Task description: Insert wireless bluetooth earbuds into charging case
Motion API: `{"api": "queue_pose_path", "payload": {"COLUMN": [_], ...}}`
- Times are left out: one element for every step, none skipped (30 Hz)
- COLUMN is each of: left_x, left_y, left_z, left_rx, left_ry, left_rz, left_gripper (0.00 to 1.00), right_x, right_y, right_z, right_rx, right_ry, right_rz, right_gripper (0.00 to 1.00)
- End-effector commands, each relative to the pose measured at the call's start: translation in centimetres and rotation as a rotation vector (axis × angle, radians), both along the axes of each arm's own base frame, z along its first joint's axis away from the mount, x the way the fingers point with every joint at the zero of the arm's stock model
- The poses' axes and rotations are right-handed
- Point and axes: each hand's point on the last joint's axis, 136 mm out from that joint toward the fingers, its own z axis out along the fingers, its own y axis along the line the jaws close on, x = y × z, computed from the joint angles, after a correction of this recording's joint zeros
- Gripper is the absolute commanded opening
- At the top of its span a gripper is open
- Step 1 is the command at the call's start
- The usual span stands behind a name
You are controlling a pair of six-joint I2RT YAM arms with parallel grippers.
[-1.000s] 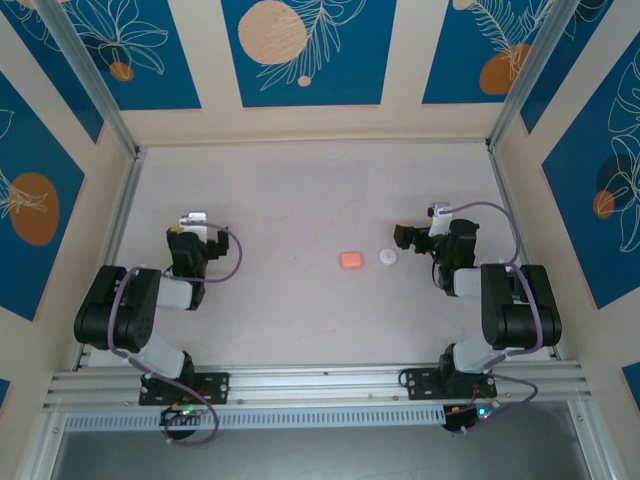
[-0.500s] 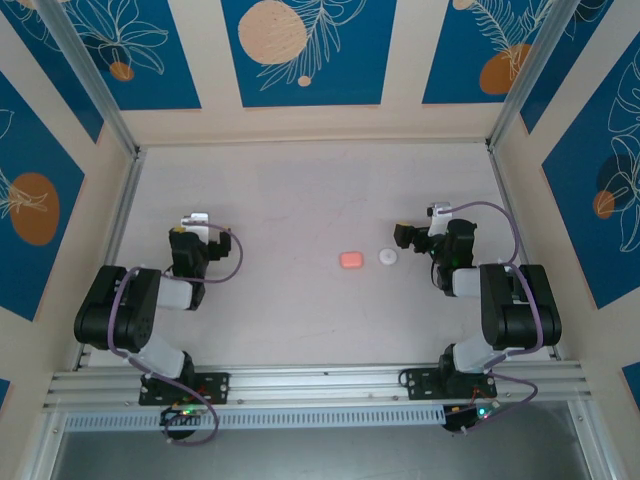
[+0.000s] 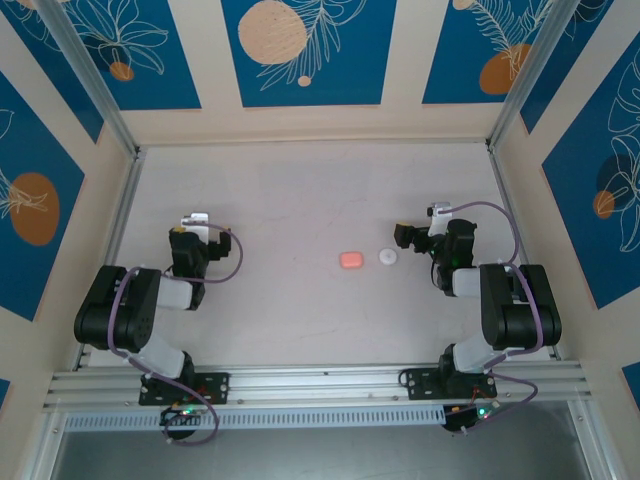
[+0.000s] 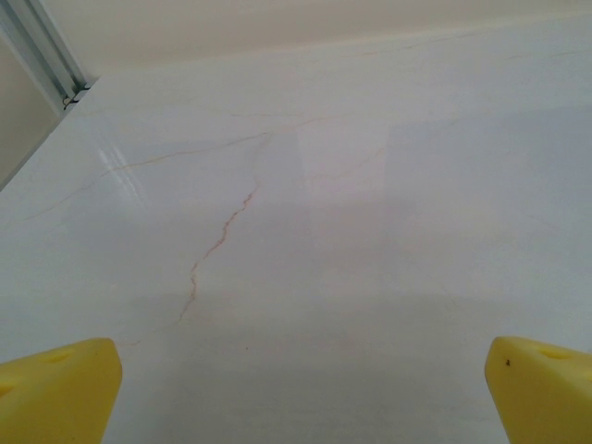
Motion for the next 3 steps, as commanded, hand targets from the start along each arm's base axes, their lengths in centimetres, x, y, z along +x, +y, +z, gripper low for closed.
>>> {"api": "queue_pose_path", "payload": {"left_x": [0.35, 0.34, 0.29], "left_y": [-0.04, -0.06, -0.03], "left_z": [0.66, 0.71, 0.75], "left_rx": [-0.011, -0.009, -0.007], "left_ry": [-0.016, -0.018, -0.021], "left_rz": [-0.008, -0.009, -0.007], "left_gripper": [1.0, 1.0, 1.0], "right_x": [0.32, 0.36, 0.3], "right_y": [-0.1, -0.1, -0.1], "right_z": [0.7, 0.74, 0.65], "right_rx": [-0.023, -0.022, -0.022], "right_ry": [-0.032, -0.033, -0.03], "right_rz": [-0.003, -0.003, -0.003], "right_gripper": [0.99, 0.99, 0.99]}}
